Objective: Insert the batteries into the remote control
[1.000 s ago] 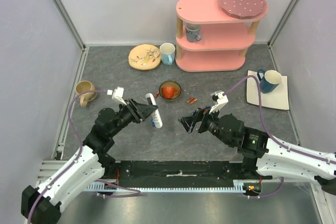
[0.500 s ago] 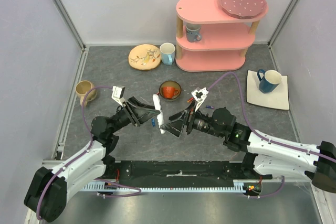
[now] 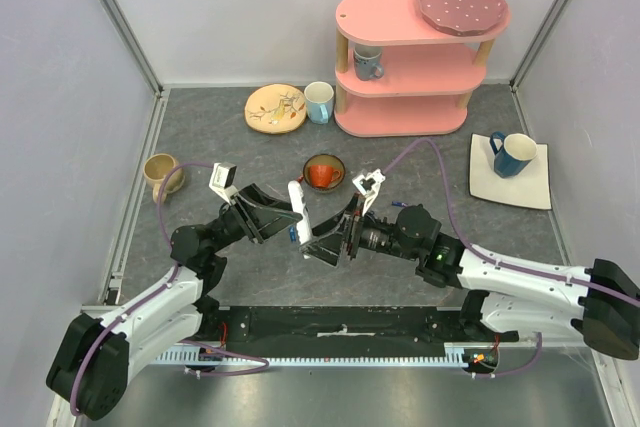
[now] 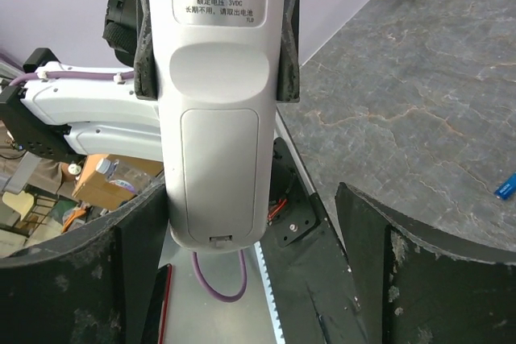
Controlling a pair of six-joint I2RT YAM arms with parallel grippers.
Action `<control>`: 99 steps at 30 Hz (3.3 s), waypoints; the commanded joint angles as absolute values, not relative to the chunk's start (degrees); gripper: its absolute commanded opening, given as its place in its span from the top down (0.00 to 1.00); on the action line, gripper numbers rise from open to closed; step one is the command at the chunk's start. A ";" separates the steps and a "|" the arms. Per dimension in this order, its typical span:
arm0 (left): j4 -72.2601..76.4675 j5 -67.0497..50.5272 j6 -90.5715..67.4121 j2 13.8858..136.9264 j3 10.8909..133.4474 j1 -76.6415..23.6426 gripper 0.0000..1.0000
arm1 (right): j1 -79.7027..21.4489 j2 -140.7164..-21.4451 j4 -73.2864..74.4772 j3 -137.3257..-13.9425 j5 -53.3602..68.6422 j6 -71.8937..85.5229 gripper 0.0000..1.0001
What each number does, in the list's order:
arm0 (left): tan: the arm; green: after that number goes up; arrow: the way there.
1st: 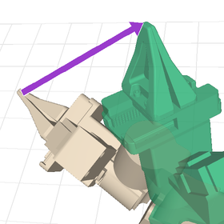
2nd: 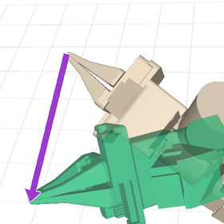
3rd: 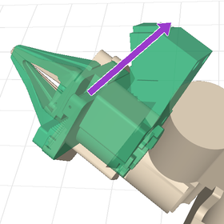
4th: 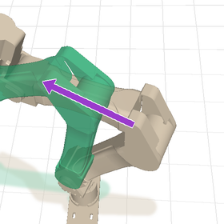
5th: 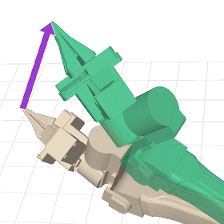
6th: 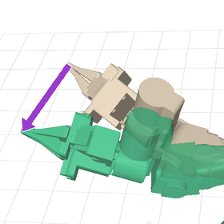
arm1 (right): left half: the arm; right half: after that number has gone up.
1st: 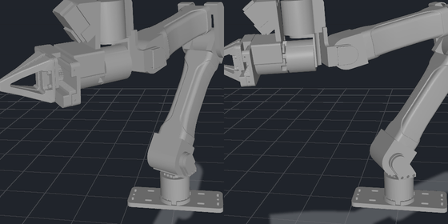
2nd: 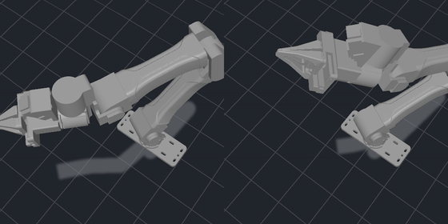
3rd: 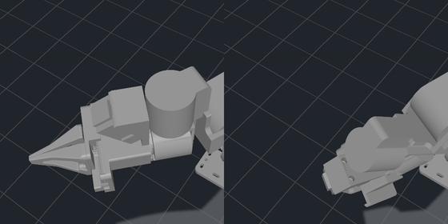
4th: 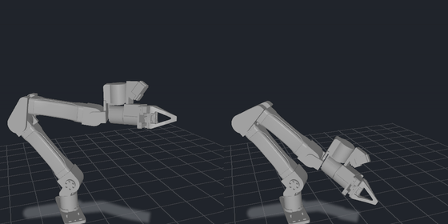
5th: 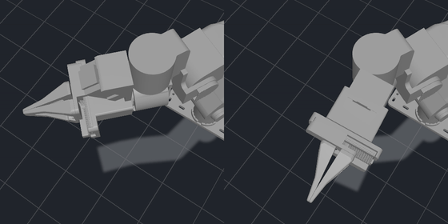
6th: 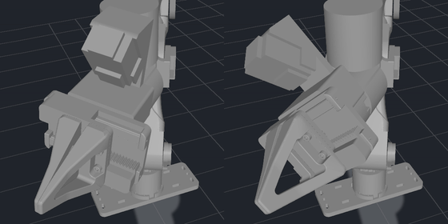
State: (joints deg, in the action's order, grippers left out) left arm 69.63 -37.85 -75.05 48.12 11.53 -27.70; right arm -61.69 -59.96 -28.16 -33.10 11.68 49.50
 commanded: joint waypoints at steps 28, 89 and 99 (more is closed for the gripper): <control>49.41 -32.44 -68.91 41.58 15.11 -25.76 0.29 | -61.52 -54.85 -7.33 -40.77 12.67 34.99 0.59; 13.27 -5.45 -50.98 61.17 39.99 -45.18 0.42 | -67.94 -67.33 22.50 -57.57 -22.68 26.63 0.57; 14.76 -5.89 -51.06 62.40 39.38 -45.70 0.56 | -67.94 -67.06 22.15 -57.22 -22.85 26.81 0.57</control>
